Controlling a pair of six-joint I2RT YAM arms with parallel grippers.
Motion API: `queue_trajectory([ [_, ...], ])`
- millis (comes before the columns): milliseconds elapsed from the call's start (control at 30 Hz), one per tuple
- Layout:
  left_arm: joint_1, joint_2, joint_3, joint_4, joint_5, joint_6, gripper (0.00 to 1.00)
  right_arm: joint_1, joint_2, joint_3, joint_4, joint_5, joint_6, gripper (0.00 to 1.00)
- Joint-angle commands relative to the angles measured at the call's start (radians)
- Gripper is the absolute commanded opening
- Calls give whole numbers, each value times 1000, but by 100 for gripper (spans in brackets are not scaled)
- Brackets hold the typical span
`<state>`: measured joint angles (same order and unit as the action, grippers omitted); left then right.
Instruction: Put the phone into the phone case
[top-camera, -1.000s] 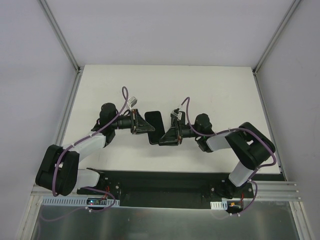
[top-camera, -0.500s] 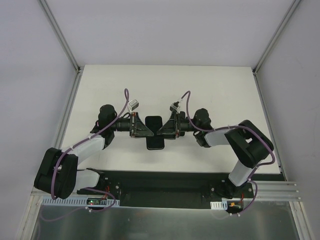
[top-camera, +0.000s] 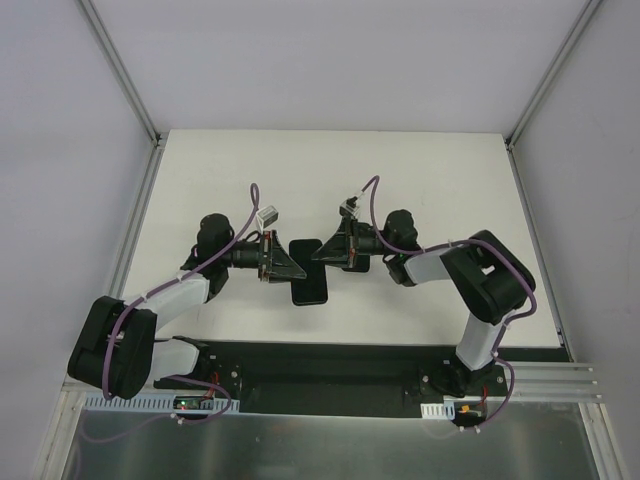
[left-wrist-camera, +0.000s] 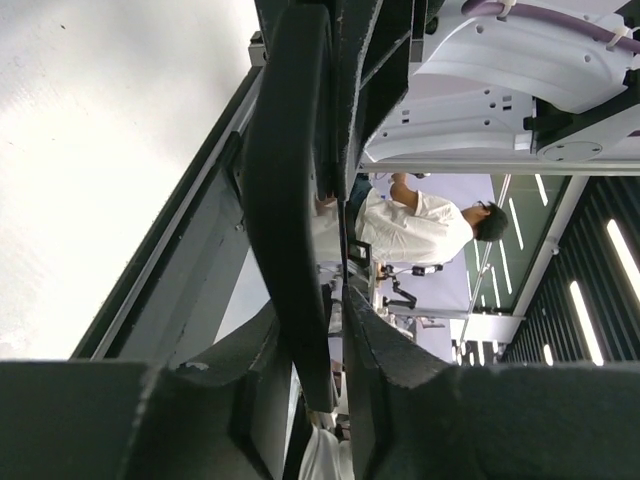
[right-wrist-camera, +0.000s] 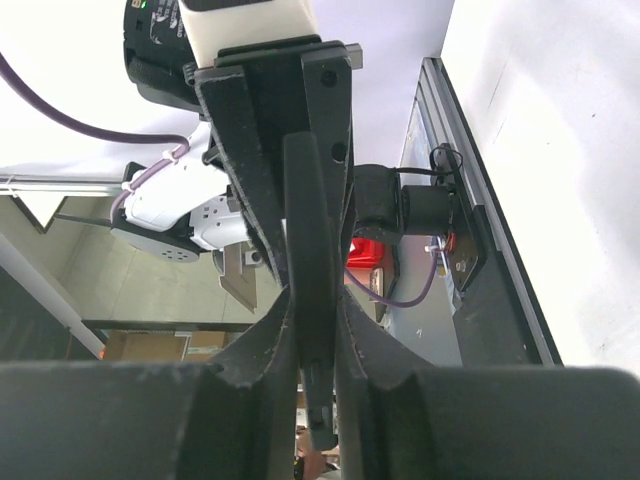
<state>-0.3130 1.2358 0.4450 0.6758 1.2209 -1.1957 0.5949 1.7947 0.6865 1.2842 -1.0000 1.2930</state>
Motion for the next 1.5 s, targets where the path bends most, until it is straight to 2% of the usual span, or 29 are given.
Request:
queue_trajectory([
  [0,-6,-27,6,64,58,-5,28,-18,-1,41,248,37,23,13],
  [167,-6,-56,-26,65,49,-7,33,-63,0,36,248,57,54,9],
  [500,-6,-73,-43,80,23,-13,33,-72,5,50,248,55,66,9],
  [600,-6,-65,-43,80,14,-12,27,-72,5,45,248,55,66,9],
  [633,-6,-59,-43,82,14,-12,19,-70,5,44,248,55,66,9],
  [767,-6,-41,-48,77,9,-13,6,-70,-4,31,248,49,58,9],
  [900,-6,-33,-35,13,3,19,2,-70,-8,27,247,37,54,10],
  [933,-6,-38,-29,-64,-6,63,2,-70,-8,25,245,37,52,10],
  [1000,-6,-58,6,-166,-21,166,10,-70,-3,22,245,37,52,10],
  [1033,-6,-67,21,-294,-49,207,16,-70,0,22,247,37,52,10],
  [1067,-6,-78,56,-355,-67,250,23,-70,0,21,247,38,52,10],
  [1100,-6,-93,75,-425,-87,330,35,-70,2,19,247,38,52,10],
  [1200,-3,-108,110,-507,-141,383,50,-70,2,19,247,38,52,10],
  [1367,-1,-56,155,-507,-178,389,50,-60,11,18,247,29,51,10],
  [1400,-1,-30,162,-506,-176,392,49,-58,14,16,248,29,51,10],
  [1467,-1,-10,178,-501,-169,393,40,-52,17,10,248,34,46,10],
])
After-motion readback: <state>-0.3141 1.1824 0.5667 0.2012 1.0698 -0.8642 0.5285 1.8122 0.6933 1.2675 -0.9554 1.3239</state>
